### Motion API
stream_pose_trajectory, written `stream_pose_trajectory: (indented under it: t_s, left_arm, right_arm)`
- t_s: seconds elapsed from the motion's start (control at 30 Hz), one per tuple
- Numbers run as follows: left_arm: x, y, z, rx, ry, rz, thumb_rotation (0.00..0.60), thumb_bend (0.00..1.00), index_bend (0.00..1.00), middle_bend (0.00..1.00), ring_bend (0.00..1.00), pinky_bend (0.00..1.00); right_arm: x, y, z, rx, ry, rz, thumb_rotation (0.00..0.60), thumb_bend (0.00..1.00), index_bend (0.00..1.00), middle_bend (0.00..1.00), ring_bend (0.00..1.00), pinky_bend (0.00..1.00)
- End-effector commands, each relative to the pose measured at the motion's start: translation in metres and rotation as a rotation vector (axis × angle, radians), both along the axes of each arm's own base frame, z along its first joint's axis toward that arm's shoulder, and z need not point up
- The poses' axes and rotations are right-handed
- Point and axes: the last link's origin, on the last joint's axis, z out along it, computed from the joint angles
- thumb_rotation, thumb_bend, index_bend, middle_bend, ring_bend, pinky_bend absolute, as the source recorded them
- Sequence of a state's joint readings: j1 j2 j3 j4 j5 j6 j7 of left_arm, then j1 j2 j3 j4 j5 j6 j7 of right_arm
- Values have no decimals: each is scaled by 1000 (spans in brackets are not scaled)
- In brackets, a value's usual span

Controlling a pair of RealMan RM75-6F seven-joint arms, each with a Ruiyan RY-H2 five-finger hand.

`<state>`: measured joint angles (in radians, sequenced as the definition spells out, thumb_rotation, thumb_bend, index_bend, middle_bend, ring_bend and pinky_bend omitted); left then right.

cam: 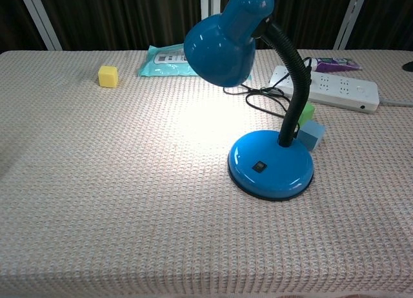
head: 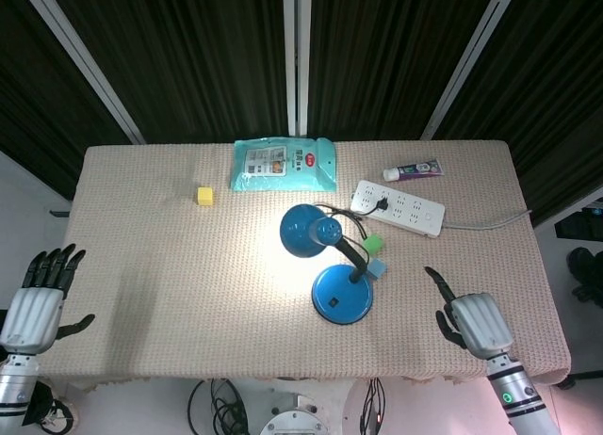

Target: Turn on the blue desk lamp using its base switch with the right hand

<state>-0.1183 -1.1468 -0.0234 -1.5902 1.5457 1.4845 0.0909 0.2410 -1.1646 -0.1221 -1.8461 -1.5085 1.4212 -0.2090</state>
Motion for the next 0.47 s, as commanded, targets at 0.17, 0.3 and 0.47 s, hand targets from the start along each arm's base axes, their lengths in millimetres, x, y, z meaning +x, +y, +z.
stream_pose_trajectory:
  t_s: [0.17,0.3,0.47]
  left_arm:
    - [4,1,-5,-19,-2,-15,600,88,0,0,0,0]
    - [5,2,-8,-27,-1,-20,600,33,0,0,0,0]
    - [4,3,-8,-31,-1,-24,600,0,0,0,0,0]
  right_arm:
    - [-83,44,79,-389,23,-153,600,15,0,17,10,140]
    - [-97,48,85,-425,3,-197,600,0,0,0,0,0]
    - [-98,47,77,-369,25,-242,600,0,0,0,0,0]
